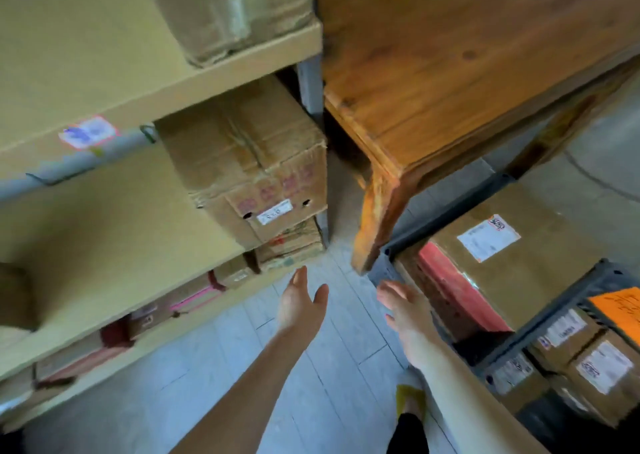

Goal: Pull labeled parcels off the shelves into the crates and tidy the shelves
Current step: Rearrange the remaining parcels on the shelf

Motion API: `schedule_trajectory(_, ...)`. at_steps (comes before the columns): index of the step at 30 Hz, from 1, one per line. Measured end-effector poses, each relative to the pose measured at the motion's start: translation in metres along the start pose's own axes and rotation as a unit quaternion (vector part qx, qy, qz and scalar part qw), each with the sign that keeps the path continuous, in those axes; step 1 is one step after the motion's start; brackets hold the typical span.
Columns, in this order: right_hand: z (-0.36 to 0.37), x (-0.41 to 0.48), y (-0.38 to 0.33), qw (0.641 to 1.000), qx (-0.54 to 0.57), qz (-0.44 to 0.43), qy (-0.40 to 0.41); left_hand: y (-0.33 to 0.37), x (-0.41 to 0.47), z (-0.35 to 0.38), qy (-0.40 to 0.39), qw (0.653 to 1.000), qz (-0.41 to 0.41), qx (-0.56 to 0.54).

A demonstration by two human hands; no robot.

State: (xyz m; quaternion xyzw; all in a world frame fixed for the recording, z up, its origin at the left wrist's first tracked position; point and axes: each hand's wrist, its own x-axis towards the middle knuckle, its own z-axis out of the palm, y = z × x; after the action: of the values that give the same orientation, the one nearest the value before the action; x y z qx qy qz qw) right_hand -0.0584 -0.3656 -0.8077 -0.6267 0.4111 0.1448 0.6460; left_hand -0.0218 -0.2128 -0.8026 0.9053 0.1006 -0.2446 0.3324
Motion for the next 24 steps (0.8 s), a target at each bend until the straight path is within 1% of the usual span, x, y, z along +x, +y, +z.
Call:
schedule_trajectory(3,0.058,-0.03,-0.004,0.999,-0.024,-0.023,-0.044,-0.039,-0.02,-0.059,0.065,0.998,-0.002,-0.022)
schedule_trajectory(5,0.087,-0.043,-0.01,0.997,-0.043,-0.046,-0.042,-0.056,-0.028,-0.093,0.111,0.992,0.007,-0.06)
schedule_trajectory(7,0.107,-0.05,-0.023,0.994,-0.037,-0.102,-0.004,-0.066,-0.032,-0.119,0.147,0.984,0.016,-0.1)
schedule_trajectory(10,0.125,-0.048,-0.06,0.978,-0.011,-0.201,0.063,-0.071,-0.026,-0.147,0.17,0.974,0.02,-0.147)
schedule_trajectory(14,0.14,-0.027,-0.121,0.956,0.015,-0.273,0.104,-0.055,0.0,-0.167,0.182,0.961,0.027,-0.209)
schedule_trajectory(16,0.145,-0.013,-0.146,0.961,0.023,-0.257,0.102,-0.043,0.016,-0.169,0.177,0.954,0.025,-0.242)
schedule_trajectory(19,0.145,0.006,-0.166,0.983,0.004,-0.165,0.084,-0.027,0.033,-0.161,0.14,0.939,0.044,-0.311)
schedule_trajectory(21,0.143,0.012,-0.167,0.984,-0.021,-0.162,0.074,-0.022,0.04,-0.155,0.131,0.92,0.058,-0.365)
schedule_trajectory(24,0.146,0.011,-0.154,0.982,-0.025,-0.176,0.068,-0.029,0.035,-0.15,0.173,0.895,0.039,-0.41)
